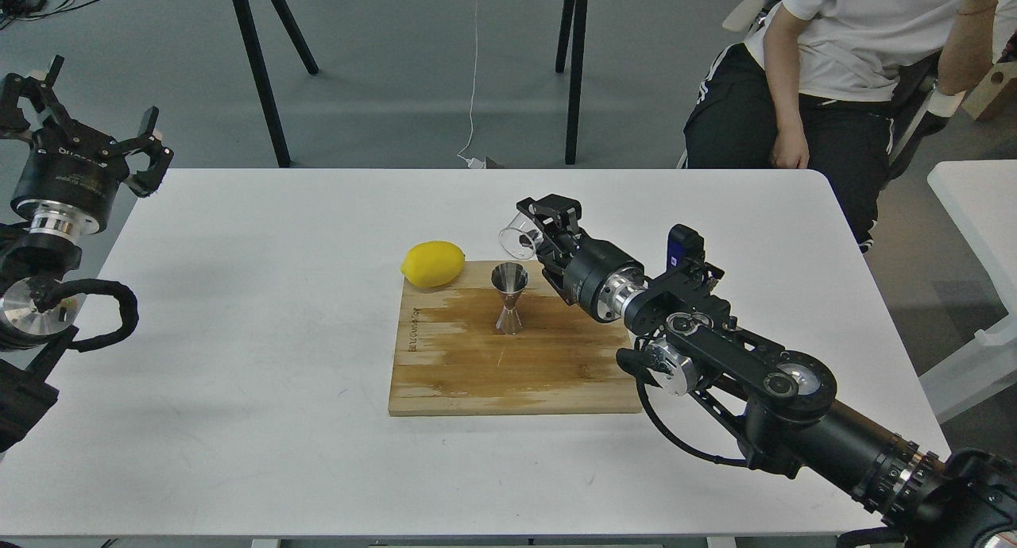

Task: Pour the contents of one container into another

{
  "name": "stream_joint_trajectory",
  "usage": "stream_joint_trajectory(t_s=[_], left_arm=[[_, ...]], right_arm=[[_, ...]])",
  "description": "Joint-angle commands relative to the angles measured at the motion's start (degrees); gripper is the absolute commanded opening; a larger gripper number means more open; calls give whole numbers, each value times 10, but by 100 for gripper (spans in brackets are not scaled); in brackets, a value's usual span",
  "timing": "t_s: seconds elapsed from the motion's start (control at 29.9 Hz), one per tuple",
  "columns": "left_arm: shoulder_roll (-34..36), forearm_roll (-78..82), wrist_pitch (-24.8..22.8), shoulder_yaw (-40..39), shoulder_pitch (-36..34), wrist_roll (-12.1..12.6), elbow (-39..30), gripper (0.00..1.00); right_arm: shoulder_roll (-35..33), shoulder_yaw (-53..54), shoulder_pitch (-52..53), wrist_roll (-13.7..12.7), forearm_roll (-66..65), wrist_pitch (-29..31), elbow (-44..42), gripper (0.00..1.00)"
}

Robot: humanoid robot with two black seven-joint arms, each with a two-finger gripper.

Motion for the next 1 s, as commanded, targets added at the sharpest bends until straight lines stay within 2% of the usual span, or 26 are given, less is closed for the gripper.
stream_joint_trajectory(t_s=[0.0,0.27,0.97], left_arm=[[0,0,0,0,-1,0,0,100],[1,0,-1,0,-1,-1,0,100],[1,0,0,-1,0,-1,0,100]], right_arm=[[0,-18,1,1,-9,-11,0,29],[1,-34,10,9,-55,-29,1,29],[0,-43,11,10,-92,-43,-2,29]])
